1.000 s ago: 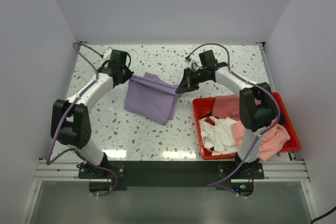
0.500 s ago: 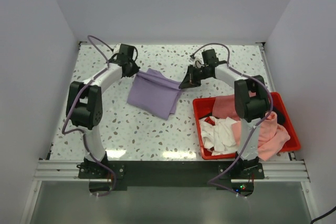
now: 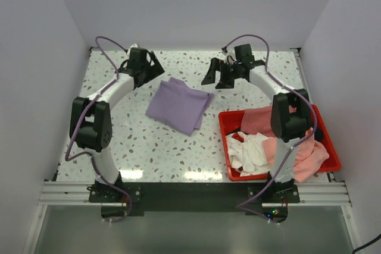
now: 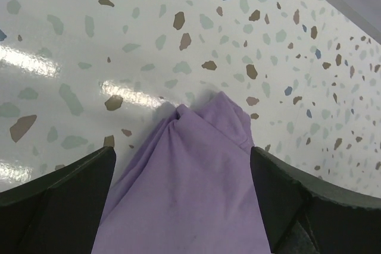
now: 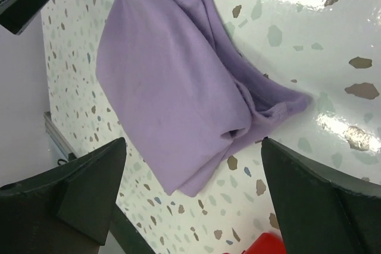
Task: Fold and stack the t-shirts
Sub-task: Fold the tshirt, then neatly place the folded tshirt to the corner
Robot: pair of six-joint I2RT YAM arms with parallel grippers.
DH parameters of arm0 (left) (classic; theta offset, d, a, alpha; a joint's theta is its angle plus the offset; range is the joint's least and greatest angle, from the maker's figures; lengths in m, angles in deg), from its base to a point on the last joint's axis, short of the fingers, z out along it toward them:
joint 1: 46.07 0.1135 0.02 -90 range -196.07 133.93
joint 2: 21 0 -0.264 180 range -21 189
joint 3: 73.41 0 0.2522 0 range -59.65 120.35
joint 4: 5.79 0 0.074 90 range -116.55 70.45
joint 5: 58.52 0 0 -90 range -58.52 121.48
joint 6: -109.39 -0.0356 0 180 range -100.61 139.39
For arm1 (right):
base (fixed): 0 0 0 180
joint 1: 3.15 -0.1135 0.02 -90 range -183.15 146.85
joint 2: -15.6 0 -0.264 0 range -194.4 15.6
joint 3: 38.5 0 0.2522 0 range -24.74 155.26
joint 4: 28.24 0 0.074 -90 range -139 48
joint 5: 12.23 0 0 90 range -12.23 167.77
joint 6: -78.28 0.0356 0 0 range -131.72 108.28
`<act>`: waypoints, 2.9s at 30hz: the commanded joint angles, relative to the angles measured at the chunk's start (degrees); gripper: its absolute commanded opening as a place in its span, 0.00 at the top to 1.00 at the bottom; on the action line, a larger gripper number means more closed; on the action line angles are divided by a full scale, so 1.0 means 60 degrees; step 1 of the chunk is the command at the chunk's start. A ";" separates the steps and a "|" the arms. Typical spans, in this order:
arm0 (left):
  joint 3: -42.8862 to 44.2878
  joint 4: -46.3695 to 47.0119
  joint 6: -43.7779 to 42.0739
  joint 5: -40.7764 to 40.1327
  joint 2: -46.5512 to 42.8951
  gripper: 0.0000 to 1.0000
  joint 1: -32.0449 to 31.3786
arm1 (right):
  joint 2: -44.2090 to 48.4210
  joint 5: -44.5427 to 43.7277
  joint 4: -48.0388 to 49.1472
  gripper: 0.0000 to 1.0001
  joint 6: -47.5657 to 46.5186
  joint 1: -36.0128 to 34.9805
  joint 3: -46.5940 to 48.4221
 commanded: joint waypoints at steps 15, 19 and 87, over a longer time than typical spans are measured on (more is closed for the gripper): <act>-0.0937 0.1280 -0.0088 0.1946 -0.0178 0.00 -0.0390 | -0.1033 -0.2299 -0.0104 0.01 0.0439 -0.1666 0.0866; -0.1142 0.1383 -0.0103 0.2079 0.0187 0.00 -0.0405 | -0.2116 -0.3439 -0.0674 0.01 0.0512 -0.1490 0.1904; -0.0645 0.0080 -0.3340 0.1377 0.1653 0.43 -0.0785 | 0.9731 -0.6872 -0.3504 0.01 -0.0806 -0.2105 -0.5050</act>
